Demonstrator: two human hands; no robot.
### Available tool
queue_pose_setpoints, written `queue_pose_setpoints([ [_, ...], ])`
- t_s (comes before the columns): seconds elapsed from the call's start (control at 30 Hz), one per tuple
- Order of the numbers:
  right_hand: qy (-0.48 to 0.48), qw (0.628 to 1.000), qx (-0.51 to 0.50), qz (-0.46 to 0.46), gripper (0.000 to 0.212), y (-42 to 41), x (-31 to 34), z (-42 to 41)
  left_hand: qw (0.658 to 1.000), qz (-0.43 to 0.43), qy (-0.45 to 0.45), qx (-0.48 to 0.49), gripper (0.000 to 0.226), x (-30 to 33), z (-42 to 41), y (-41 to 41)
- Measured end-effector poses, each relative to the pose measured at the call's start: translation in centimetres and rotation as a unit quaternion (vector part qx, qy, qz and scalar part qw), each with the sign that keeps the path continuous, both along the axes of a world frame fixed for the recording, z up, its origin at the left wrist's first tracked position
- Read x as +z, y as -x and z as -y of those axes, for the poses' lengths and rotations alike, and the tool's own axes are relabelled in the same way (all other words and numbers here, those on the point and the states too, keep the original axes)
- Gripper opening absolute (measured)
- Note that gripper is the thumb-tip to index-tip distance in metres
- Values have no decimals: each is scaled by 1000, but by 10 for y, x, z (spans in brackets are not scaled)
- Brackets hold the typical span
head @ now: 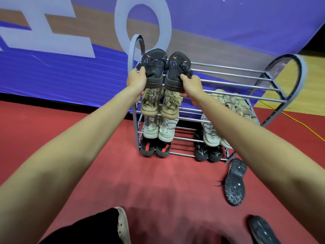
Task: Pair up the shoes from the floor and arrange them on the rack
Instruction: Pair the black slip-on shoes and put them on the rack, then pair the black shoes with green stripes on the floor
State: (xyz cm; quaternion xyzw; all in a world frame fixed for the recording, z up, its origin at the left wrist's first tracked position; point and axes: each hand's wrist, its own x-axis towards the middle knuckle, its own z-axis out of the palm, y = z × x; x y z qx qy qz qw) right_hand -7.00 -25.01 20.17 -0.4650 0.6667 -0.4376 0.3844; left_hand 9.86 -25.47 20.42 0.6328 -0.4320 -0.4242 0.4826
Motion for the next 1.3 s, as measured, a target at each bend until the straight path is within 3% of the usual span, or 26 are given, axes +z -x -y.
queue_pose_setpoints([
  [0.1, 8, 999, 18, -31, 36, 10, -4, -26, 993, 116, 5, 14, 40, -11, -26, 8],
  [0.23, 46, 983, 16, -177, 45, 39, -20, -82, 976, 216, -12, -30, 33, -51, -79, 29],
  [0.3, 43, 972, 25, -229, 41, 63, -36, -115, 967, 233, -36, -99, 23, -78, -108, 46],
  [0.5, -65, 949, 11, -307, 25, 159, -98, -209, 938, 228, -94, -243, 31, -136, -171, 121],
  [0.83, -246, 928, -93, -265, 31, 296, -219, -305, 871, 307, -114, -365, 37, -221, -213, 250],
  [1.1, -371, 882, 10, -289, 39, 344, -335, -337, 765, 417, -130, -473, 54, -337, -226, 331],
  [1.2, -387, 864, 48, -320, 46, 347, -371, -339, 767, 419, -132, -468, 64, -375, -224, 355],
  [1.3, -398, 843, 67, -355, 75, 350, -399, -337, 801, 401, -151, -417, 85, -406, -225, 376],
])
